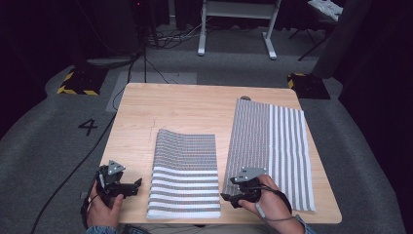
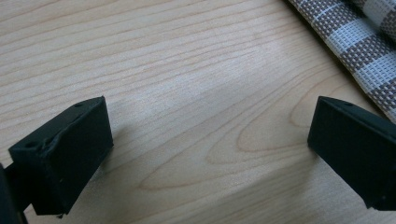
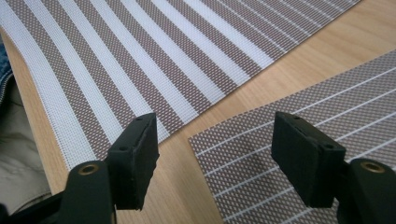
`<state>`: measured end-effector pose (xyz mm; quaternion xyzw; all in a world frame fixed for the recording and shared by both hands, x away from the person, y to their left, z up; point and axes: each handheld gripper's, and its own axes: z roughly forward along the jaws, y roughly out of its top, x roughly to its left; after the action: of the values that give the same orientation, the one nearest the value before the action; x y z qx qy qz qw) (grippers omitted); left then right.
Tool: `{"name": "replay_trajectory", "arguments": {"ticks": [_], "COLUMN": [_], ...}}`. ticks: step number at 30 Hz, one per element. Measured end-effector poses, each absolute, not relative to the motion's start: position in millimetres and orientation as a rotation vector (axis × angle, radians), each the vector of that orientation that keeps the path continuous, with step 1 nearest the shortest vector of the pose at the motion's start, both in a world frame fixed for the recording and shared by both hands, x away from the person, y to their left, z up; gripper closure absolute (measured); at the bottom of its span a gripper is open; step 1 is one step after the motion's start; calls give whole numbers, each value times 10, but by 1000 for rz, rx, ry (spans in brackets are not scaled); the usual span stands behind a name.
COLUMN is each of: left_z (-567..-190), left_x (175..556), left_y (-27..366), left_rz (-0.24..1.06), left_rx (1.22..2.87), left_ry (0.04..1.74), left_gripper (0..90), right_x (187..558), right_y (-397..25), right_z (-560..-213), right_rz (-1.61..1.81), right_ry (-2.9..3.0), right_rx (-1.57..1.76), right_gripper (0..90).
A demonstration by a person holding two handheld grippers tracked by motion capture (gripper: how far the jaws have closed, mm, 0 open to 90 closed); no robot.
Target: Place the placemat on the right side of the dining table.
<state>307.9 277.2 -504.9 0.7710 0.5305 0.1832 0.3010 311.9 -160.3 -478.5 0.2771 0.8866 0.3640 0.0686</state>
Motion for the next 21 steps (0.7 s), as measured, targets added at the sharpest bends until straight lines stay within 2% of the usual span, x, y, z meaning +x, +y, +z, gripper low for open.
{"name": "replay_trajectory", "arguments": {"ticks": [6,7,8,12,16,21], "left_z": [-5049,-5050,-5049,-5050,-5050,-5050], "left_x": [3079,3079,3079,3078,3078,3079], "left_y": [2772,2772,2772,2771,2771,2771], "left_rz": [486,486,486,486,486,486], "left_rx": [2045,2046,2045,2044,2044,2044], "left_ry": [1408,1407,1407,1409,1409,1409], "left_gripper": [1,1,1,1,1,1], "right_x": [3118,3110,3114,3161,3241,3287], "right_y": [-1584,-1586,-1598,-1661,-1733,-1809], "right_z": [-4915,-4918,-4921,-4914,-4910,-4859], "right_rz": [1024,1030,1028,1029,1046,1078], "right_ry": [2661,2649,2636,2616,2605,2603], "right_rx": [800,822,804,801,832,830], "right_gripper": [328,358,441,601,819,870]}}
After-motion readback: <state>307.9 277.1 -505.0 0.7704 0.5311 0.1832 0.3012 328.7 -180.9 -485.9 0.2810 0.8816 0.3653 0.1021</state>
